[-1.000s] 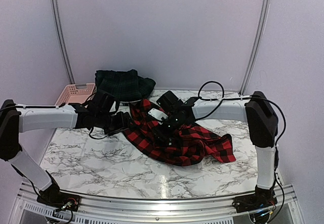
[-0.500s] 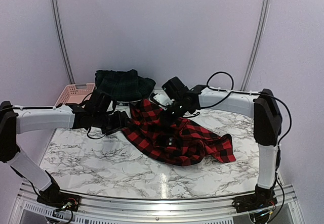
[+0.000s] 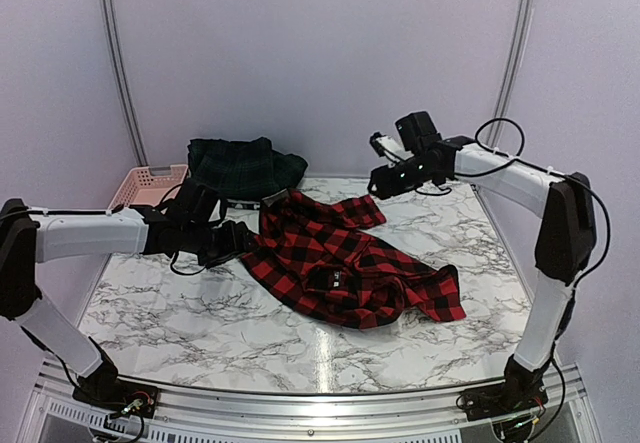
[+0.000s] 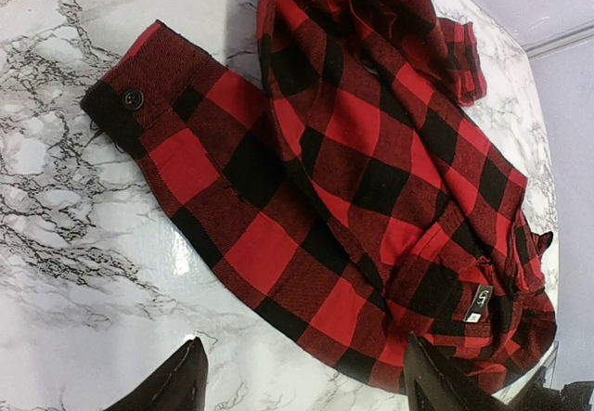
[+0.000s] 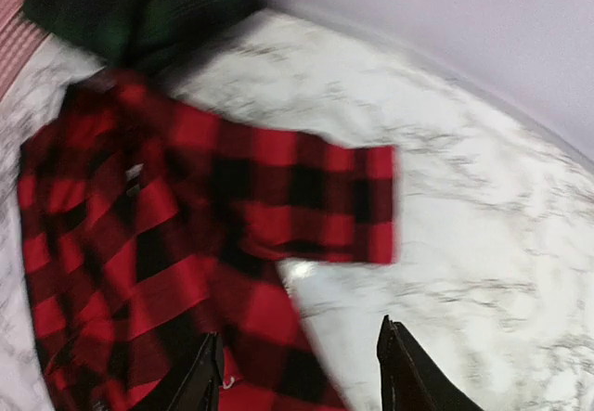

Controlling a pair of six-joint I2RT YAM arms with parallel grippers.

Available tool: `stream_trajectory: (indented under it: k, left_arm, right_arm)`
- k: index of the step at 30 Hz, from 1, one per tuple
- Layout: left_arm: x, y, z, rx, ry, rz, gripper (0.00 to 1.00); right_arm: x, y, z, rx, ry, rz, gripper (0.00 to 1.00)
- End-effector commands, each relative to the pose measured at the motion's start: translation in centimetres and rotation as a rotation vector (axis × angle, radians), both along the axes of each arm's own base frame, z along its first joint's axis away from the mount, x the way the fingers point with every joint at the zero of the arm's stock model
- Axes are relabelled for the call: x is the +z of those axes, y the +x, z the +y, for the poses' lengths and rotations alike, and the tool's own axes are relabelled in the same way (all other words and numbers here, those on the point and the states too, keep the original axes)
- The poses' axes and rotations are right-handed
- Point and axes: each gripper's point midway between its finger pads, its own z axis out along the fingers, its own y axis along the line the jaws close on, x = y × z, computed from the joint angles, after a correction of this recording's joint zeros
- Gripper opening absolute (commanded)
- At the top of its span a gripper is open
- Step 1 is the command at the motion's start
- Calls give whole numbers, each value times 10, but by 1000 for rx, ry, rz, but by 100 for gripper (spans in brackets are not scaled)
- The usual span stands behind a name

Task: Fold and stack the mixed laundry pile
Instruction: Pick up the crumpled T-shirt from the center of the board.

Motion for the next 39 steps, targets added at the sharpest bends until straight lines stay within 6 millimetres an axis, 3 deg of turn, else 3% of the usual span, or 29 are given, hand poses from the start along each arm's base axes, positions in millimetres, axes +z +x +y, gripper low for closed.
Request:
stream_trajectory:
  k: [1, 4, 11, 15, 21, 24, 26, 28, 29, 33, 39]
  left_arm:
    - [-8, 5, 1, -7, 17, 15, 75]
    - [-13, 8, 1, -1, 20, 30, 75]
    - [-19, 12, 1, 4, 15, 52, 75]
    - [-21, 12, 3, 8, 18, 57, 75]
    - [-23, 11, 7, 17, 30, 56, 75]
    - [-29, 11, 10, 12, 58, 64, 76]
    - [-34, 12, 12, 4, 91, 74, 75]
    - [-39, 12, 16, 8, 125, 77, 75]
    - [-41, 13, 18, 10, 138, 75, 74]
    - [-45, 21, 26, 31, 206, 53, 72]
    - [-66, 38, 23, 13, 293, 70, 74]
  right_arm:
    - [-2, -108, 106, 389, 86, 73, 52]
    - [-32, -143, 130, 467, 36, 137, 50]
    - [-88, -184, 165, 543, -125, 184, 52]
    - [-115, -190, 175, 559, -209, 187, 52]
    - [-140, -178, 174, 534, -315, 170, 50]
    - [-145, -173, 176, 528, -342, 156, 37]
    - [-133, -169, 181, 526, -333, 142, 20]
    - [-102, -165, 188, 521, -288, 100, 4]
    - [-79, -161, 192, 510, -258, 64, 0]
    - [3, -145, 184, 444, -155, -73, 0]
    - [60, -113, 126, 298, -33, -121, 0]
